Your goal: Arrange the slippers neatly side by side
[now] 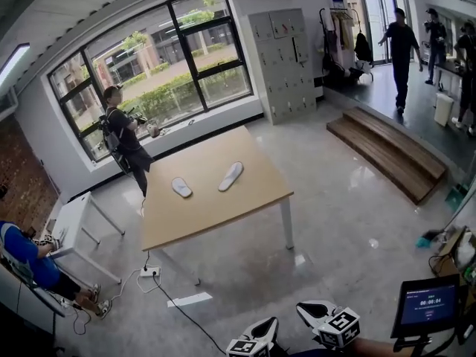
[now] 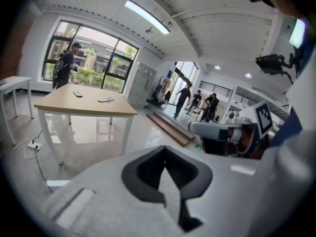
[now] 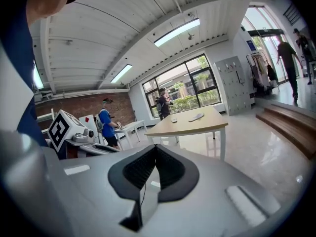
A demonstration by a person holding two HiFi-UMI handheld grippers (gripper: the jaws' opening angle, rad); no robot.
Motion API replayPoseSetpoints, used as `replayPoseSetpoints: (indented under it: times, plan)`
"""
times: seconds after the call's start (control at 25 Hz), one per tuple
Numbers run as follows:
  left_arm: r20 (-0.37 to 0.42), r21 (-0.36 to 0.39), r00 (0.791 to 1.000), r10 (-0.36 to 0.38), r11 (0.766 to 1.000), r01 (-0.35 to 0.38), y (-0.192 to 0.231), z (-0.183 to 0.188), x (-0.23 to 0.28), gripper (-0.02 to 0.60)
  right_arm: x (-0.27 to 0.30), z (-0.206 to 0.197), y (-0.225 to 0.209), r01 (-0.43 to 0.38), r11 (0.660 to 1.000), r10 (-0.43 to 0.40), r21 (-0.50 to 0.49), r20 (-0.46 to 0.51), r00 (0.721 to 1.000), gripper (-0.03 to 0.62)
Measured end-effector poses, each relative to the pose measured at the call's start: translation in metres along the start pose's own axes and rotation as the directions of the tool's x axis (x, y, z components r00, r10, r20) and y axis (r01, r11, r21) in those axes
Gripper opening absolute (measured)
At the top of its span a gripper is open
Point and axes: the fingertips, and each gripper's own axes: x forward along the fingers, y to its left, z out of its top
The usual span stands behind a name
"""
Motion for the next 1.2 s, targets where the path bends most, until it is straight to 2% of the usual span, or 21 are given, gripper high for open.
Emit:
replayPoseSetpoints:
  times: [0.2,0.36,0.64,0.8,1.12,1.2]
  plan:
    - [-0.042,0.026,0.994,-0.097,0.995,0.098,0.023,0.021,0.017,0.003,0.024,0.013,-0.013,0.101,0.995,-0.101,0.024,0.01,0.995,0.009]
    - [-0.06,0.024,0.989,-0.135,0.99,0.137,0.045,0.033,0.022,0.003,0.046,0.026,-0.01,0.138,0.989,-0.137,0.057,-0.009,0.99,0.009]
    - [-0.057,-0.022,0.989,-0.137,0.99,0.136,0.095,0.049,0.015,0.003,0.095,0.035,0.0,0.152,0.987,-0.15,0.047,-0.05,0.987,0.009]
    - [-0.049,-0.053,0.99,-0.135,0.99,0.132,0.117,0.053,0.009,0.003,0.12,0.041,0.015,0.133,0.991,-0.131,0.021,-0.071,0.989,0.009]
    - [-0.02,-0.102,0.993,-0.112,0.989,0.11,0.135,0.063,-0.009,0.003,0.134,0.054,0.031,0.116,0.993,-0.115,0.001,-0.096,0.989,0.009]
    - [-0.012,-0.112,0.995,-0.101,0.989,0.099,0.146,0.059,-0.008,0.003,0.146,0.048,0.031,0.102,0.995,-0.102,-0.015,-0.104,0.989,0.009]
